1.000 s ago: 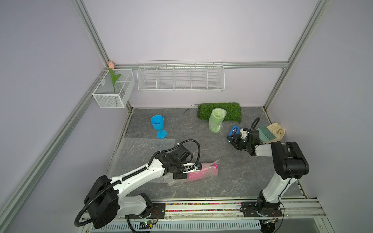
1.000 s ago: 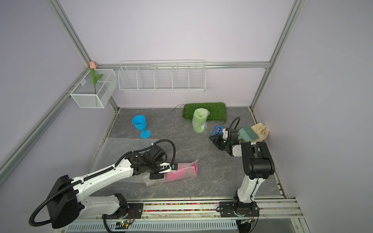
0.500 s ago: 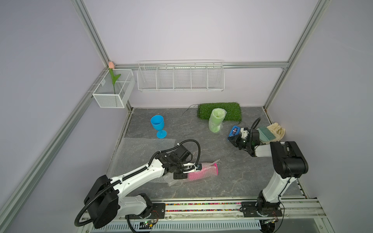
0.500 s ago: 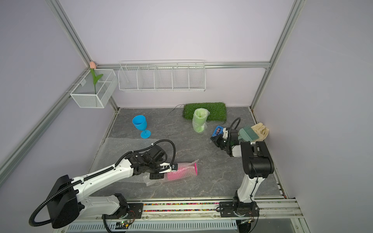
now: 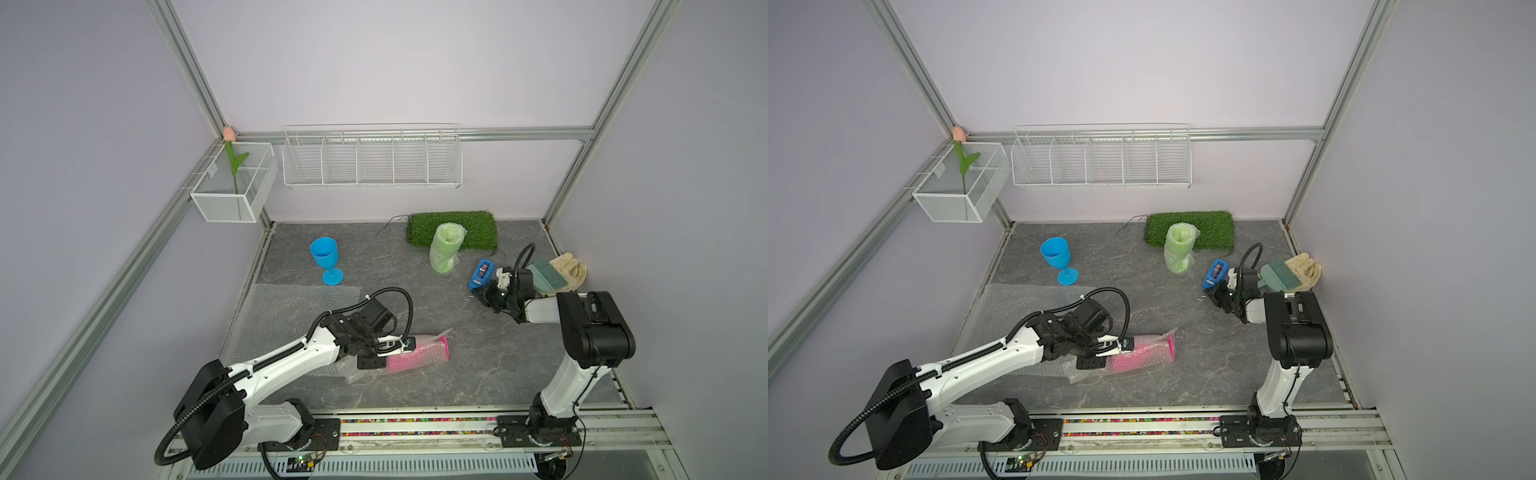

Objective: Wrap wine glasses in bubble wrap
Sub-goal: Tear off the tape using the Tape Cutter.

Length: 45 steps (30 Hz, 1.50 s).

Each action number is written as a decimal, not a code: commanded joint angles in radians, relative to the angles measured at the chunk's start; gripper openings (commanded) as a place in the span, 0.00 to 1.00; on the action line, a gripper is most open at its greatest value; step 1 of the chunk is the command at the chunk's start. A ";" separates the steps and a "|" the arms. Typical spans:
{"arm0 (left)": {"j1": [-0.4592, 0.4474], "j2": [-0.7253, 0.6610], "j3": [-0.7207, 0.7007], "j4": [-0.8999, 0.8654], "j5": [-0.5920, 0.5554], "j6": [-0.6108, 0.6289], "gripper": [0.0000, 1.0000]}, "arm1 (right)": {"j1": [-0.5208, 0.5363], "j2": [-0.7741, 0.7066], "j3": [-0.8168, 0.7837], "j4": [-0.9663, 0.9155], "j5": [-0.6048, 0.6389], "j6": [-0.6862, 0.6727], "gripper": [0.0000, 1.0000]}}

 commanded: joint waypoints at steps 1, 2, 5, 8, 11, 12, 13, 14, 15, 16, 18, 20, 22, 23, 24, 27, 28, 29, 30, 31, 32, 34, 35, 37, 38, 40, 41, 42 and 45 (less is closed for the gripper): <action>-0.004 0.017 0.019 -0.012 0.027 0.023 0.00 | -0.004 0.023 -0.019 -0.039 0.034 -0.005 0.07; -0.004 0.016 0.018 -0.012 0.029 0.023 0.00 | -0.004 0.015 -0.020 -0.038 0.037 -0.006 0.07; -0.004 0.013 0.018 -0.011 0.030 0.024 0.00 | -0.003 -0.030 -0.019 -0.052 0.051 -0.027 0.07; -0.003 0.013 0.018 -0.009 0.033 0.024 0.00 | 0.002 -0.105 0.002 -0.137 0.084 -0.083 0.07; -0.003 0.011 0.020 -0.008 0.036 0.024 0.00 | 0.016 -0.186 0.046 -0.279 0.130 -0.163 0.07; -0.004 0.009 0.020 -0.007 0.037 0.024 0.00 | 0.021 -0.210 0.057 -0.311 0.142 -0.183 0.07; -0.004 0.008 0.021 -0.006 0.038 0.024 0.00 | 0.029 -0.237 0.069 -0.348 0.153 -0.205 0.07; -0.004 0.007 0.020 -0.005 0.040 0.024 0.00 | 0.038 -0.264 0.083 -0.382 0.165 -0.225 0.07; -0.003 0.008 0.021 -0.006 0.039 0.024 0.00 | 0.048 -0.287 0.092 -0.412 0.175 -0.243 0.07; -0.004 0.008 0.022 -0.007 0.041 0.024 0.00 | 0.059 -0.313 0.104 -0.441 0.185 -0.261 0.07; -0.004 0.008 0.023 -0.009 0.044 0.024 0.00 | 0.085 -0.368 0.121 -0.493 0.199 -0.296 0.07; -0.003 0.008 0.023 -0.009 0.044 0.023 0.00 | 0.120 -0.434 0.139 -0.541 0.213 -0.332 0.07; -0.004 0.007 0.023 -0.010 0.043 0.023 0.00 | 0.153 -0.495 0.160 -0.592 0.226 -0.369 0.07; -0.004 0.008 0.023 -0.009 0.042 0.024 0.00 | 0.160 -0.526 0.164 -0.613 0.221 -0.386 0.07; -0.004 0.008 0.023 -0.009 0.043 0.024 0.00 | 0.189 -0.559 0.165 -0.638 0.220 -0.404 0.07; -0.004 0.007 0.024 -0.009 0.044 0.024 0.00 | 0.227 -0.655 0.207 -0.693 0.163 -0.458 0.07; -0.004 0.007 0.024 -0.009 0.047 0.024 0.00 | 0.240 -0.687 0.211 -0.705 0.140 -0.475 0.07; -0.004 0.008 0.024 -0.008 0.046 0.024 0.00 | 0.253 -0.717 0.210 -0.709 0.116 -0.485 0.07; -0.004 0.008 0.024 -0.008 0.048 0.024 0.00 | 0.271 -0.747 0.210 -0.715 0.090 -0.500 0.07; -0.004 0.008 0.028 -0.008 0.049 0.024 0.00 | 0.287 -0.773 0.209 -0.722 0.061 -0.511 0.07; -0.004 0.007 0.030 -0.010 0.053 0.024 0.00 | 0.304 -0.801 0.208 -0.725 0.028 -0.522 0.07; -0.004 0.004 0.037 -0.014 0.058 0.014 0.00 | 0.340 -0.843 0.200 -0.730 -0.022 -0.542 0.07; -0.004 0.002 0.039 -0.015 0.060 0.012 0.00 | 0.361 -0.866 0.194 -0.727 -0.053 -0.548 0.07; -0.004 -0.003 0.036 -0.011 0.064 0.012 0.00 | 0.397 -0.900 0.178 -0.709 -0.114 -0.557 0.07; -0.004 -0.006 0.034 -0.010 0.062 0.012 0.00 | 0.421 -0.918 0.177 -0.699 -0.134 -0.555 0.07; -0.004 -0.008 0.033 -0.011 0.062 0.012 0.00 | 0.474 -0.961 0.129 -0.675 -0.153 -0.555 0.07; -0.004 -0.008 0.033 -0.011 0.061 0.012 0.00 | 0.495 -0.980 0.116 -0.661 -0.162 -0.557 0.07; -0.004 -0.010 0.033 -0.011 0.062 0.011 0.00 | 0.526 -1.009 0.094 -0.626 -0.173 -0.562 0.08; -0.004 -0.012 0.032 -0.011 0.064 0.010 0.00 | 0.606 -1.089 0.010 -0.518 -0.208 -0.577 0.11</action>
